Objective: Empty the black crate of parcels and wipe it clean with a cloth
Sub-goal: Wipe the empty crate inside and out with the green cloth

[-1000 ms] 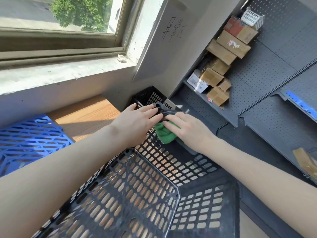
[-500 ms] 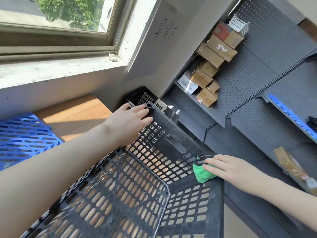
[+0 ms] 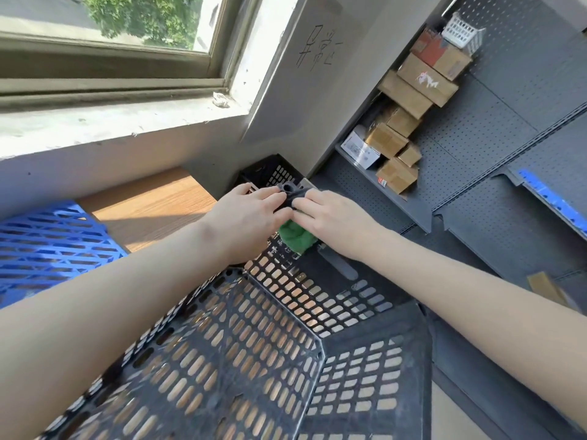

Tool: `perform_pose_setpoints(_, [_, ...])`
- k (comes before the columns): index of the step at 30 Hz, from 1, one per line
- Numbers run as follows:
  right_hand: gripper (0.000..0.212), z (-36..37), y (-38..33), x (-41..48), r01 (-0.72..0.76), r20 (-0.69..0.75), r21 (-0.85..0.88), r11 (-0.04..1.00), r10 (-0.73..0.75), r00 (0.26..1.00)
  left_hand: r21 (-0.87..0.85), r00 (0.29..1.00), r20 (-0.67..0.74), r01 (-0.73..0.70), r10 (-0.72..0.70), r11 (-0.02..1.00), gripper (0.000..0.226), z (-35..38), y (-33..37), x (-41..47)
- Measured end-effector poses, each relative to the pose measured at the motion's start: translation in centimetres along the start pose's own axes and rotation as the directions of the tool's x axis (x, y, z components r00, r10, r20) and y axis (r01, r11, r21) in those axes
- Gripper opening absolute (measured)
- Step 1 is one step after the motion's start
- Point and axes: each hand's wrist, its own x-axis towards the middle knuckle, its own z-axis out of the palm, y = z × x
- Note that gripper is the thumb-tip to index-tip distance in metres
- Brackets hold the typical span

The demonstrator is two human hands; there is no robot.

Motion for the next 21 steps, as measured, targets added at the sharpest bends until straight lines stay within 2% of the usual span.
perform_pose_setpoints(4, [0.030,0.4,-1.0,-1.8,-0.033,0.038,0.050,0.998,0.031,0.999,-0.002,1.000,0.017,0.009,-0.009,1.000,0.044,0.0,0.0,0.0])
perform_pose_setpoints(8, [0.035,-0.8,-1.2,-7.7,0.002,0.105,0.101,0.995,-0.013,0.994,0.039,0.987,0.152,0.035,-0.040,0.999,0.052,-0.2,0.0,0.2])
perform_pose_setpoints(10, [0.028,-1.2,-1.6,-11.1,0.025,0.164,0.117,0.993,-0.044,0.985,0.032,0.985,0.169,0.037,-0.041,0.999,0.053,-0.3,0.1,0.2])
perform_pose_setpoints(15, [0.035,-1.9,-2.3,-18.1,0.038,0.282,0.132,0.991,-0.074,0.957,0.035,0.976,0.211,0.039,-0.045,0.999,0.052,-0.7,0.3,0.1])
perform_pose_setpoints(21, [0.027,-0.6,-3.3,-18.0,-0.008,0.313,0.167,0.986,-0.045,0.949,0.032,0.973,0.225,0.048,-0.054,0.998,0.053,-0.9,0.3,0.1])
